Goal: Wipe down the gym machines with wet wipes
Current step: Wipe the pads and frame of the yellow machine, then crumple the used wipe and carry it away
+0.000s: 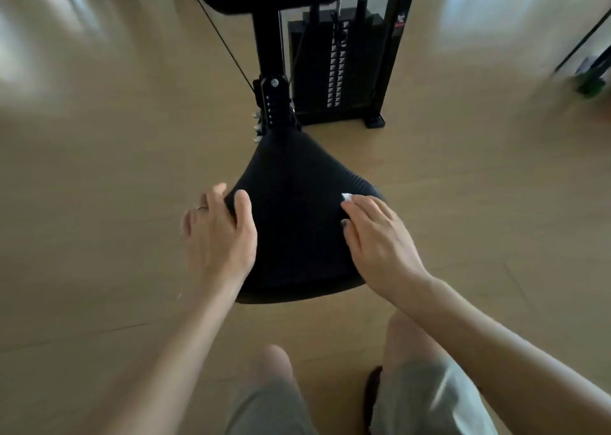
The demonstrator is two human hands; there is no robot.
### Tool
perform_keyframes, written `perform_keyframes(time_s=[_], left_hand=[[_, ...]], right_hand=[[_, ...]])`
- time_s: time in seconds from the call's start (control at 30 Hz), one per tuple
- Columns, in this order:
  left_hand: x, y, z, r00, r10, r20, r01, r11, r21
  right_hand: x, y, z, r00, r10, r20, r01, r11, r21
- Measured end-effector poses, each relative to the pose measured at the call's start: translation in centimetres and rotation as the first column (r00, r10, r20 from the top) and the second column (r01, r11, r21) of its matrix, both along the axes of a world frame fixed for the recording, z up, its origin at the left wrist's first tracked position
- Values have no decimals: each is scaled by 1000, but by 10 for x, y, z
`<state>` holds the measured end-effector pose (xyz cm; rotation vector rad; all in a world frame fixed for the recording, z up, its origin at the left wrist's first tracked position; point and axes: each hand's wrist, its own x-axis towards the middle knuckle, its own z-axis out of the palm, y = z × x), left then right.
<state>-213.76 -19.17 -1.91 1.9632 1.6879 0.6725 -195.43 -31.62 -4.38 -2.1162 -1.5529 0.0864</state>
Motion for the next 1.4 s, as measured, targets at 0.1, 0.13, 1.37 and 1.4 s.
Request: perform_keyframes(time_s=[0.1, 0.13, 1.37, 1.4], left_hand=[[14, -12, 28, 998, -52, -36, 47, 992, -116], [21, -17, 44, 999, -38, -2, 37, 982, -183], [670, -243, 448, 447, -869, 213, 849, 338, -406], [689, -237, 448, 455, -862, 221, 846, 342, -408]], right_hand=[[-23, 15, 20, 991, 118, -69, -124, 988, -96], [-30, 17, 35, 976, 174, -134, -195, 968, -158], [535, -266, 483, -348, -139, -927, 465, 833, -300], [553, -264, 485, -306, -175, -936, 471, 826, -309]])
